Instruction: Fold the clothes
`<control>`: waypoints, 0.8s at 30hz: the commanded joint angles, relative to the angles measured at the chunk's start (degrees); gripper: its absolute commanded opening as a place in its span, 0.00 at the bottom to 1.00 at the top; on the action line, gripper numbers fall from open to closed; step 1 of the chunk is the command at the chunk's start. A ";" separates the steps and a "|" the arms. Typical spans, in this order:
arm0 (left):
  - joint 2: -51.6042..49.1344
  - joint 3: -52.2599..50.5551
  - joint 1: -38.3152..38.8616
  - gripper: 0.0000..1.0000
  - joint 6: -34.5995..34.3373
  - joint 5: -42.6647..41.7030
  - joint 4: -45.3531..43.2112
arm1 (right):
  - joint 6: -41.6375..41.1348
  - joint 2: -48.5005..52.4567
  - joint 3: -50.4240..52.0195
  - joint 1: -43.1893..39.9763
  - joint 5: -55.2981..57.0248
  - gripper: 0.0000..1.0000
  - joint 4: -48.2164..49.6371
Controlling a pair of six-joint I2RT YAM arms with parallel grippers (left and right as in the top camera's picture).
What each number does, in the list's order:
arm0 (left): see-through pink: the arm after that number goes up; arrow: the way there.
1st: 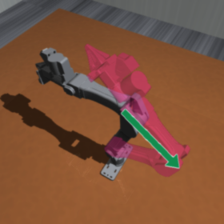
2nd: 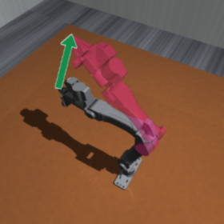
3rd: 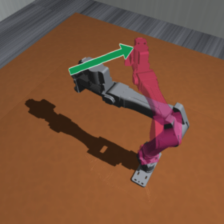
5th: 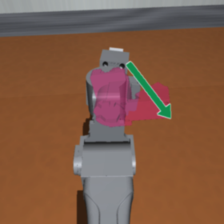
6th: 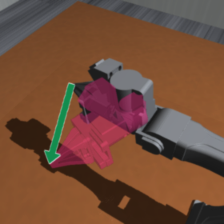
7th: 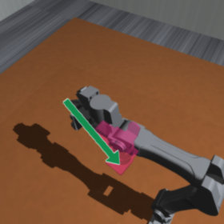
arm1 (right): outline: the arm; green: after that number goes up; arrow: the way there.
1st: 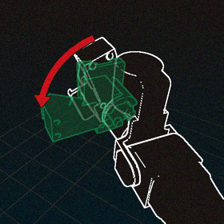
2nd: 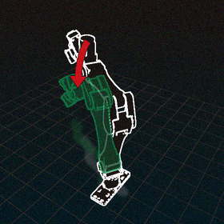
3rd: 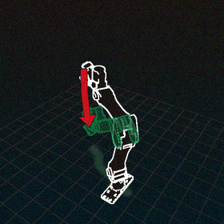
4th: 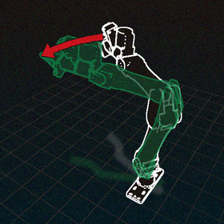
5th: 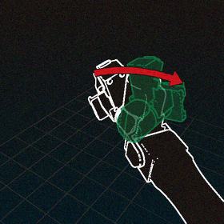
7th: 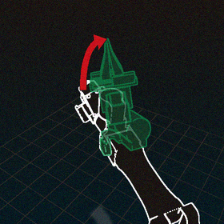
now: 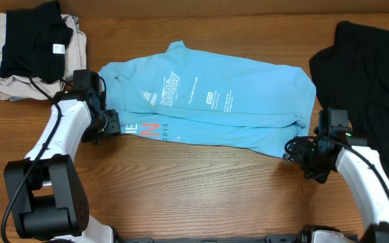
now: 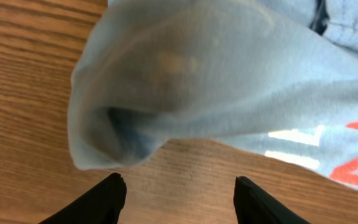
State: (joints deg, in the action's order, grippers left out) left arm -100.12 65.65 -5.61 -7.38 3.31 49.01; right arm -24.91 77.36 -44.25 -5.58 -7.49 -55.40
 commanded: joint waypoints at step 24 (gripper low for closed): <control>-5.64 -0.79 0.39 0.31 -2.08 2.38 -3.21 | -0.66 12.46 1.16 -0.13 7.87 0.45 15.50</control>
State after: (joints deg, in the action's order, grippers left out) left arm -103.18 65.17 -5.61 -8.91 5.78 45.50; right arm -25.50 89.17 -43.53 -5.58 -0.67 -40.07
